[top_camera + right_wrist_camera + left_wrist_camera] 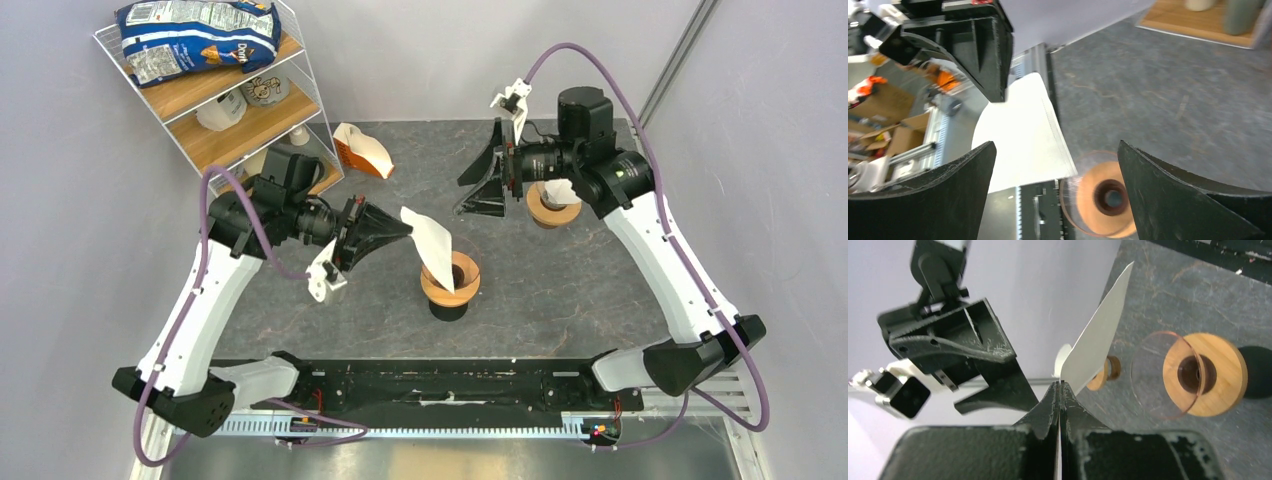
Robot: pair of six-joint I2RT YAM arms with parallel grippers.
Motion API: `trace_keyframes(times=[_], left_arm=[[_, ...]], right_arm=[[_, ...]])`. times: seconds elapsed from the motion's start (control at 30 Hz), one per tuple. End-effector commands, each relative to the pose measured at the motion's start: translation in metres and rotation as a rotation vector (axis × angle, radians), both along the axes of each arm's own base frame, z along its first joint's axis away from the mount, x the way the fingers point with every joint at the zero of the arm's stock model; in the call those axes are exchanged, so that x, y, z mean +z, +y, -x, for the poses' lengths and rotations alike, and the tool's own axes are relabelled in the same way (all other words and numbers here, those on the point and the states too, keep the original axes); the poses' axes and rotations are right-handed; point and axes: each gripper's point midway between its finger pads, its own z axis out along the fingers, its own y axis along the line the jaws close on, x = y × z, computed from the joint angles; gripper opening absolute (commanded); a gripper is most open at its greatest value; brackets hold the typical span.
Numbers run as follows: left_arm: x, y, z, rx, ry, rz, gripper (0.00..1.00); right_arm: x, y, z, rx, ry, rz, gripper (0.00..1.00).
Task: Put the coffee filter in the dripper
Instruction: Pick up the coffee filter from the coffee filter holder, then adjust the coffee filter.
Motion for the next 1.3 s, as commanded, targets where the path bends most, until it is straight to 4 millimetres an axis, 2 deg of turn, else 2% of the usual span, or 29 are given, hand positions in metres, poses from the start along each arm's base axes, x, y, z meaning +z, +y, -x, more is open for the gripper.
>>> trace_keyframes(times=[0.0,0.2,0.4,0.5,0.6,0.63,0.7,0.83,0.9,0.93,1.03,1.07,1.1,1.2,1.27], left_arm=[[0.048,-0.011,0.035,-0.247,-0.640,0.261,0.02],[0.051,-0.018,0.052,-0.305,-0.662,0.293,0.02],[0.052,-0.022,0.050,-0.313,-0.676,0.299,0.02],[0.051,-0.024,0.050,-0.318,-0.682,0.307,0.02],[0.049,-0.024,0.048,-0.311,-0.687,0.297,0.02],[0.047,-0.024,0.046,-0.306,-0.690,0.289,0.02],[0.045,-0.026,0.042,-0.296,-0.700,0.277,0.02],[0.038,-0.024,0.038,-0.264,-0.691,0.234,0.02],[0.033,-0.022,0.035,-0.236,-0.678,0.201,0.03],[0.030,-0.020,0.034,-0.219,-0.673,0.186,0.13],[0.027,-0.017,0.025,-0.139,-0.655,0.162,0.55],[0.028,-0.015,0.020,-0.092,-0.652,0.154,0.81],[0.030,-0.011,0.015,-0.034,-0.641,0.142,0.87],[0.035,0.007,-0.005,0.187,-0.534,0.107,0.89],[0.039,0.023,-0.029,0.391,-0.426,0.093,0.89]], right_arm=[[0.013,0.006,0.038,0.162,0.040,-0.064,0.99],[-0.001,0.011,0.060,0.259,0.139,-0.047,0.99],[-0.013,0.015,0.083,0.337,0.187,-0.031,0.99],[-0.023,0.017,0.089,0.361,0.198,-0.019,0.99],[-0.021,0.020,0.089,0.391,0.209,-0.027,0.91],[-0.019,0.021,0.090,0.398,0.204,-0.030,0.88],[-0.020,0.022,0.093,0.408,0.181,-0.032,0.74],[-0.021,0.023,0.099,0.406,0.147,-0.026,0.37],[-0.021,0.023,0.099,0.392,0.135,-0.021,0.11],[-0.021,0.023,0.097,0.380,0.128,-0.018,0.03],[-0.014,0.023,0.093,0.339,0.077,-0.019,0.00],[-0.012,0.022,0.089,0.311,0.048,-0.016,0.00],[-0.010,0.021,0.084,0.278,0.021,-0.014,0.00],[-0.007,0.013,0.072,0.187,-0.066,0.001,0.00],[-0.008,0.007,0.061,0.104,-0.170,0.023,0.00]])
